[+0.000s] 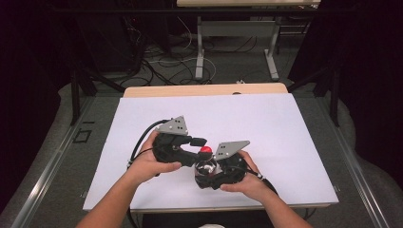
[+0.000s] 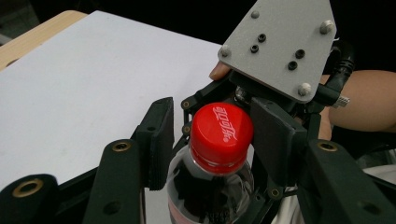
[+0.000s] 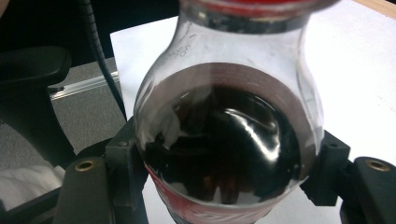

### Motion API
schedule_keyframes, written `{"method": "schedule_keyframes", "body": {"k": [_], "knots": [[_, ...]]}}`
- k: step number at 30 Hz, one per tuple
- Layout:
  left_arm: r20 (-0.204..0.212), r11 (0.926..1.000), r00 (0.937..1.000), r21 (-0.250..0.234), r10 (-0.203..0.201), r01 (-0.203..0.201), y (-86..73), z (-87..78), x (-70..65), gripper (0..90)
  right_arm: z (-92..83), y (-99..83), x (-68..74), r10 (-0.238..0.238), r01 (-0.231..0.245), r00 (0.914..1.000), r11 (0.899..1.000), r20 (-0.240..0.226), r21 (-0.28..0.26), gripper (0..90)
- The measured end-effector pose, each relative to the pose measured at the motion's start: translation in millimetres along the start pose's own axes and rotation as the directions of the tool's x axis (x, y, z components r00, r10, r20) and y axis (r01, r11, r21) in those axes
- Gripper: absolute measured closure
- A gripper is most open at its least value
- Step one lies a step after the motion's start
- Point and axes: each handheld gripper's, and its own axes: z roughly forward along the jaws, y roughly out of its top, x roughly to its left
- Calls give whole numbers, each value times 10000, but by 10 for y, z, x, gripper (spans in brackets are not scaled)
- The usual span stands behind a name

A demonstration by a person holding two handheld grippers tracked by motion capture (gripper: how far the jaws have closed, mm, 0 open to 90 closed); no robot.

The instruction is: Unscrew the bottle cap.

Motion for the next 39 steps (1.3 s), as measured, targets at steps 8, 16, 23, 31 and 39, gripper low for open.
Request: {"method": "schedule_keyframes", "body": {"k": [8, 16, 23, 31, 39], "knots": [[30, 9999, 10000, -132, 35, -35, -1, 92, -36, 578, 19, -2, 14, -27, 27, 10000, 10000, -52, 65, 301], [-1270, 9988, 9909, -274, -444, 412, 8, 143, -157, 615, 16, -9, -8, 81, -83, 9998, 9999, 201, 97, 301], [-2758, 9935, 9545, -377, -1132, 1070, 54, 198, -316, 616, 17, -9, -9, 167, -171, 9984, 9998, 536, 58, 301], [-2645, 9901, 9542, -490, -1396, 1312, 71, 211, -298, 584, -11, -6, -25, 119, -120, 9981, 9999, 606, 15, 301], [-1994, 9926, 9727, -472, -1191, 1119, 63, 62, -259, 480, -23, 5, -10, 201, -202, 9989, 9998, 432, 3, 301]]}}
